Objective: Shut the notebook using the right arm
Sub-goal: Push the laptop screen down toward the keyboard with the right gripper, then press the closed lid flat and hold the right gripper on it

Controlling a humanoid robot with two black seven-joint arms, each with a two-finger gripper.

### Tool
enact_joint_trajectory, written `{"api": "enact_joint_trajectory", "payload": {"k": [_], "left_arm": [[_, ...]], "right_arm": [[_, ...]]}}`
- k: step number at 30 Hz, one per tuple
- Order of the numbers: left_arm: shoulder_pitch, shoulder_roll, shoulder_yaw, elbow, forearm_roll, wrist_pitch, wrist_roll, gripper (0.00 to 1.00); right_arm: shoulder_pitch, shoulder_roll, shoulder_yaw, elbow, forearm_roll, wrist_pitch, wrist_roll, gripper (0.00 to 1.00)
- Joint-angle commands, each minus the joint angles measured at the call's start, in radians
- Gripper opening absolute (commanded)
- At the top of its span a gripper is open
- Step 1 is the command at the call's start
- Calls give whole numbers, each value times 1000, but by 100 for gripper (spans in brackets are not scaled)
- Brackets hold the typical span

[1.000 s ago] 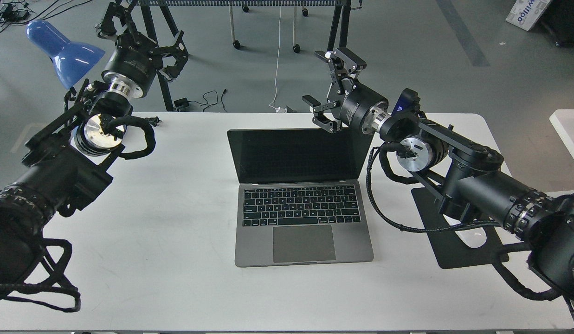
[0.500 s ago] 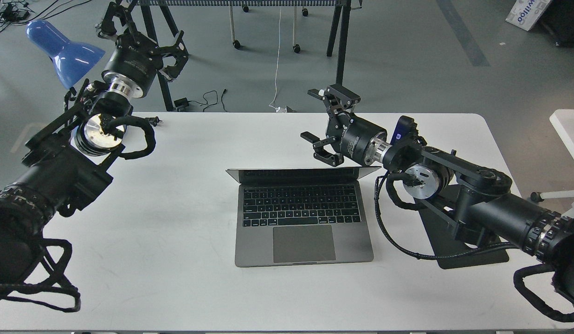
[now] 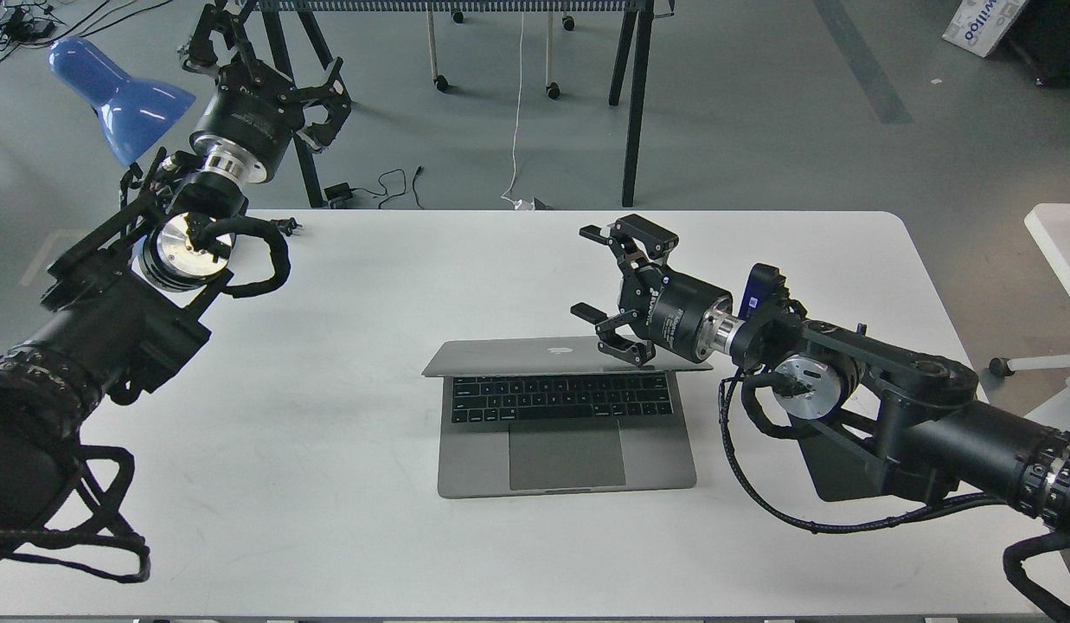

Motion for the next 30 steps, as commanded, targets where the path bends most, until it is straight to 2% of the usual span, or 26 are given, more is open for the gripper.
{"api": "enact_joint_trajectory", "payload": {"k": [1, 24, 30], "left_arm": [[0, 0, 0, 0, 0, 0, 1, 100], [-1, 0, -1, 0, 0, 0, 1, 100], [0, 0, -1, 0, 0, 0, -1, 100]], "right_arm": [[-15, -4, -1, 4, -7, -1, 1, 100], [-141, 30, -42, -28, -162, -27, -2, 100], [-169, 30, -42, -39, -206, -29, -33, 100]]}}
